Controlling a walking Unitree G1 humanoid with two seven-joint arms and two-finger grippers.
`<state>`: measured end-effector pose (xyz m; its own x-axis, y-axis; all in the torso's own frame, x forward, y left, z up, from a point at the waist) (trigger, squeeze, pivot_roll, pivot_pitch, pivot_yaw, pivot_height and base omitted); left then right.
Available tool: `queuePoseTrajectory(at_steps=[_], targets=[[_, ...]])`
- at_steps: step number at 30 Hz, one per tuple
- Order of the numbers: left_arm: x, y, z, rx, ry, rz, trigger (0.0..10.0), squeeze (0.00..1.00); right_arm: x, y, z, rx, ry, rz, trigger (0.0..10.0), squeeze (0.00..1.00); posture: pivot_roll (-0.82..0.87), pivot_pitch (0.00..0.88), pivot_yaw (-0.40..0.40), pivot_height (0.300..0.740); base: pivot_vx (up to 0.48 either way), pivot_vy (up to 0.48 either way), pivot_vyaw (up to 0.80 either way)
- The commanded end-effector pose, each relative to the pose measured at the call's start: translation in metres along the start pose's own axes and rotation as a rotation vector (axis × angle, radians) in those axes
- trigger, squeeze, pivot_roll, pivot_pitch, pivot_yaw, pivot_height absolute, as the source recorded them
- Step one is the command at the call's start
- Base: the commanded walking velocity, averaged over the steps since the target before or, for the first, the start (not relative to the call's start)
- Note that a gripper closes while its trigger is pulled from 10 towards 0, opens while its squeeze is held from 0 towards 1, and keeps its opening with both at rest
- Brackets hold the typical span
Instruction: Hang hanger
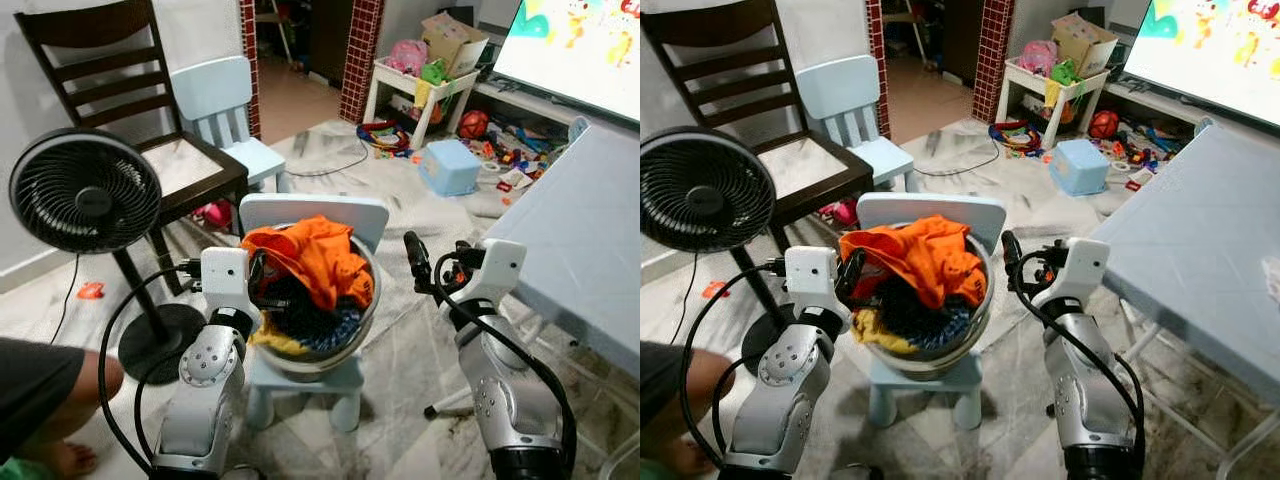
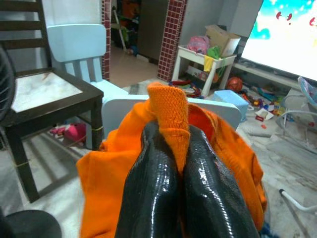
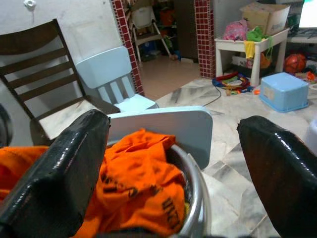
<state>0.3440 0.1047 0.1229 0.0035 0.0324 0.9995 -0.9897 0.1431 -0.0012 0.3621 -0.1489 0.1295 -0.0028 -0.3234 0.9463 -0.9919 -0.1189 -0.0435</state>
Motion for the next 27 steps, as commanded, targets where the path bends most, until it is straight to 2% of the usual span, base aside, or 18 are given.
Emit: queuePoseTrajectory(at_steps=[1, 12, 16, 18, 23, 27], targets=[[0.0, 0.0, 0.004, -0.014, 0.01, -0.004, 10.0, 0.0, 0.008, 0.002, 0.002, 0.0, 0.018, 0.019, 10.0, 0.0, 0.07, 0.009, -0.057, 0.74, -0.326, 0.0, 0.0], [-0.001, -0.003, 0.002, -0.006, 0.026, -0.019, 10.0, 0.0, 0.005, 0.002, 0.001, 0.006, 0.028, 0.006, 10.0, 0.0, 0.07, 0.011, -0.059, 0.74, -0.313, 0.0, 0.0], [0.001, -0.004, 0.005, -0.024, 0.036, -0.015, 10.0, 0.0, 0.006, 0.0, 0.001, 0.005, 0.028, 0.008, 10.0, 0.0, 0.07, 0.011, -0.057, 0.74, 0.0, 0.0, 0.0], [0.005, -0.004, 0.011, -0.065, 0.068, 0.006, 10.0, 0.0, 0.007, 0.0, 0.001, 0.004, 0.027, 0.01, 10.0, 0.0, 0.07, 0.011, -0.056, 0.74, 0.0, 0.0, 0.0], [0.01, -0.006, 0.019, -0.104, 0.085, 0.019, 10.0, 0.0, 0.007, -0.001, 0.0, 0.004, 0.024, 0.014, 10.0, 0.0, 0.07, 0.007, -0.054, 0.74, 0.0, 0.0, 0.0], [0.018, -0.01, 0.033, -0.145, 0.112, 0.037, 10.0, 0.0, 0.008, -0.002, 0.001, 0.002, 0.024, 0.016, 10.0, 0.0, 0.07, 0.003, -0.054, 0.74, 0.0, 0.0, 0.0]])
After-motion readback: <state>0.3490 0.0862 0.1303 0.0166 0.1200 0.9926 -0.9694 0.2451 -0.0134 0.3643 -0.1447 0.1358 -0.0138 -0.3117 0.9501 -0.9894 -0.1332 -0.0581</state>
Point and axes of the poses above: a point about 5 cm out from each wrist's last joint towards the gripper, its own y axis pointing back from the gripper into the wrist, its own x axis along the axis of the wrist's last joint, z = x × y, the point moved 6 cm from there along -y, pointing out of the wrist towards the gripper, and after that the axes turned 3 degrees about -y, right-handed, at the moved point
